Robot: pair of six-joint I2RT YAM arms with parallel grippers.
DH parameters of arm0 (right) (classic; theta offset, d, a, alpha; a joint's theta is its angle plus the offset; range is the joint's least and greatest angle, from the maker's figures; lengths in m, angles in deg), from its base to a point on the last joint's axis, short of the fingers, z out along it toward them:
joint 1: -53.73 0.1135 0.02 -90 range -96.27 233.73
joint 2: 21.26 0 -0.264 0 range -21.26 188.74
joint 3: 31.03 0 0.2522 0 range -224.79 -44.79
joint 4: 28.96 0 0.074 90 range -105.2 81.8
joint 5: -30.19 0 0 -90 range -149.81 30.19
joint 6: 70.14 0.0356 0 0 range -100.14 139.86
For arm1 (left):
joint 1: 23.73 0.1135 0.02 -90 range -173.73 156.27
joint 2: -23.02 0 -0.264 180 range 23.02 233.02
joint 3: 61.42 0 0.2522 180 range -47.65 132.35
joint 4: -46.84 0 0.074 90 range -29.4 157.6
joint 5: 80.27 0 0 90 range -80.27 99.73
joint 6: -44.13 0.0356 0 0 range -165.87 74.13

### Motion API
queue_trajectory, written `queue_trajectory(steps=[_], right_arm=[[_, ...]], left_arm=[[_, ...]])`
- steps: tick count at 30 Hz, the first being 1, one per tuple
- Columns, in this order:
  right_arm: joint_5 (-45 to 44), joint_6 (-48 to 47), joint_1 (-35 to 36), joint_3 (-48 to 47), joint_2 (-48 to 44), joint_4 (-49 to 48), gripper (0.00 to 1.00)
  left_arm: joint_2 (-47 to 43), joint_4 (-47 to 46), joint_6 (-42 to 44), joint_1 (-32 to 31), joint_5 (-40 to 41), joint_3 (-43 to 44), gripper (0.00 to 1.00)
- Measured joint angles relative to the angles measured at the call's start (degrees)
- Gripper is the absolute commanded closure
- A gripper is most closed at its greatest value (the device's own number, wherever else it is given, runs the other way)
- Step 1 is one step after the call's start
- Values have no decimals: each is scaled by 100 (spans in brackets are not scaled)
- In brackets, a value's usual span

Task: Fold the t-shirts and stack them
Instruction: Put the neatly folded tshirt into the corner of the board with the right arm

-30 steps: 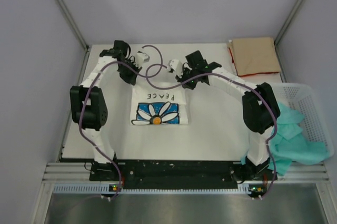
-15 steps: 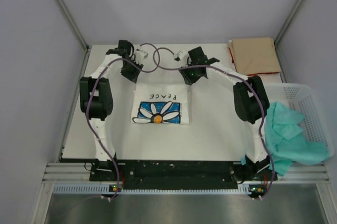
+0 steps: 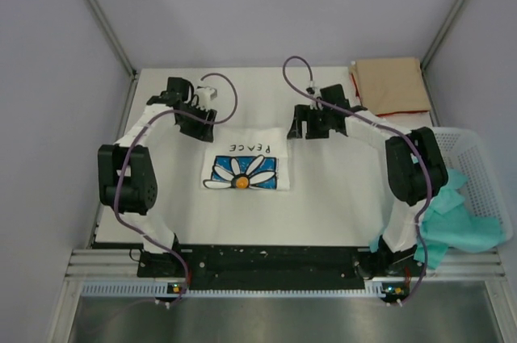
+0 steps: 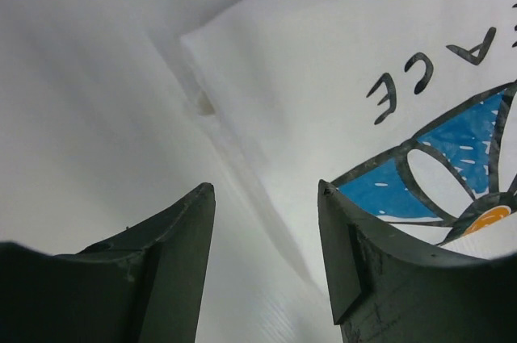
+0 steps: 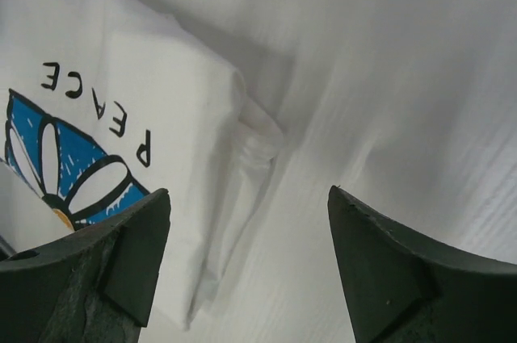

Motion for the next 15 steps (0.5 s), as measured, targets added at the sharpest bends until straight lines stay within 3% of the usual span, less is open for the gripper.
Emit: queue_trajectory(steps=[4, 6, 8, 11, 13, 15], right_arm=[[361, 656, 101, 531, 92, -544, 23], [481, 918, 146, 555, 286, -723, 27], [632, 1158, 160, 566, 507, -997, 38], [973, 1464, 177, 575, 732, -1491, 64], [1202, 1674, 192, 575, 940, -1777, 100], [1390, 1840, 199, 575, 1093, -1945, 100]], left_arm=[[195, -164, -413, 17, -291, -343, 42], [444, -238, -599, 59, -372, -374, 47], [732, -367, -737, 116, -463, -367, 63], [1152, -391, -885, 168, -719, -286, 100], [1294, -345, -957, 203, -931, -133, 100], [1375, -345, -966, 208, -1045, -39, 100]])
